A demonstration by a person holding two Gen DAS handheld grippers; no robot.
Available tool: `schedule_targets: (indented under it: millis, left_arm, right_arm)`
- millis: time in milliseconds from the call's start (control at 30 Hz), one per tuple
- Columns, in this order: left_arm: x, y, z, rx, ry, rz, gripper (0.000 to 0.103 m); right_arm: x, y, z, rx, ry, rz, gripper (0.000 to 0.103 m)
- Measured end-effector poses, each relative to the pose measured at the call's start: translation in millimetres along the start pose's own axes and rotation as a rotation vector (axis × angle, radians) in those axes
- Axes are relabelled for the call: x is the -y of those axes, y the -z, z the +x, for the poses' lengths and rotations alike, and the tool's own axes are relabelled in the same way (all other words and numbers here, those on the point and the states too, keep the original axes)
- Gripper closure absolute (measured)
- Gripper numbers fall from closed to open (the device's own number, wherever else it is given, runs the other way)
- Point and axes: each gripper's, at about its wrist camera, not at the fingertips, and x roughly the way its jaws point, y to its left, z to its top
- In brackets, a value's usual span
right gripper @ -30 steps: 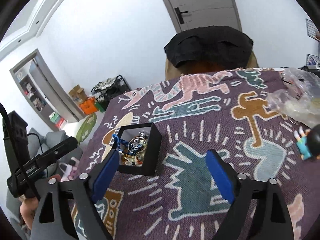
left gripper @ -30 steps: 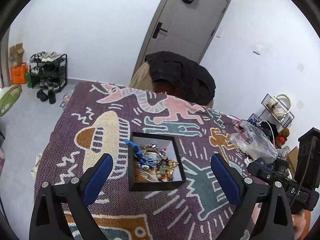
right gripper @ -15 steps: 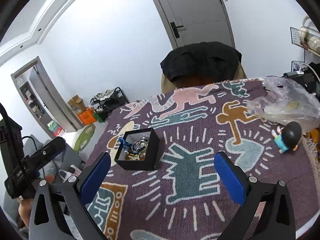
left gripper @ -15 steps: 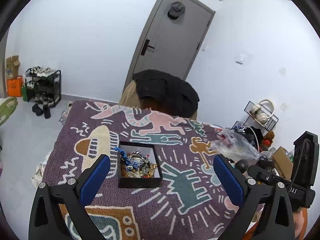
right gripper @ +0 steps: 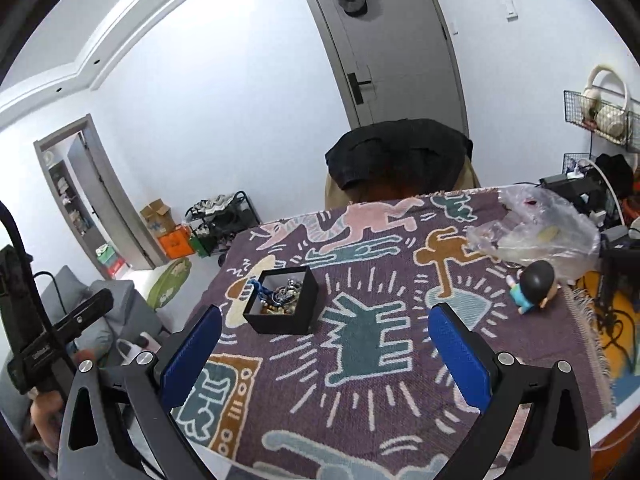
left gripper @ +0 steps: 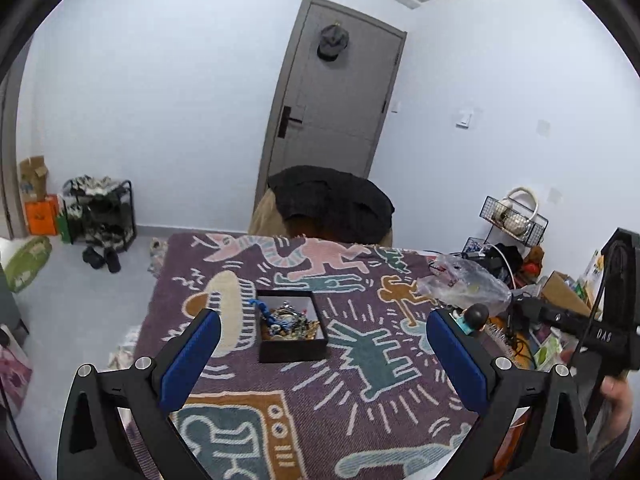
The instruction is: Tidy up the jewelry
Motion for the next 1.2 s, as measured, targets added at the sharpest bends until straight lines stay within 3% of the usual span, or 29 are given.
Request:
schedule_targets:
  millis: [600,1200]
  left_arm:
    - [17.1,21.7,-58.9,0.08,-0.057,0.125,0.0]
    - [13.6,33.0,-58.9,0.076,-0.071,0.136,0.0]
  right_arm:
    - [-4.9,22.1,-77.2,0.041,-0.011,-0.093,0.0]
    - [-4.8,30.6,-75.0,0.038,-0.012,-0.103,0.0]
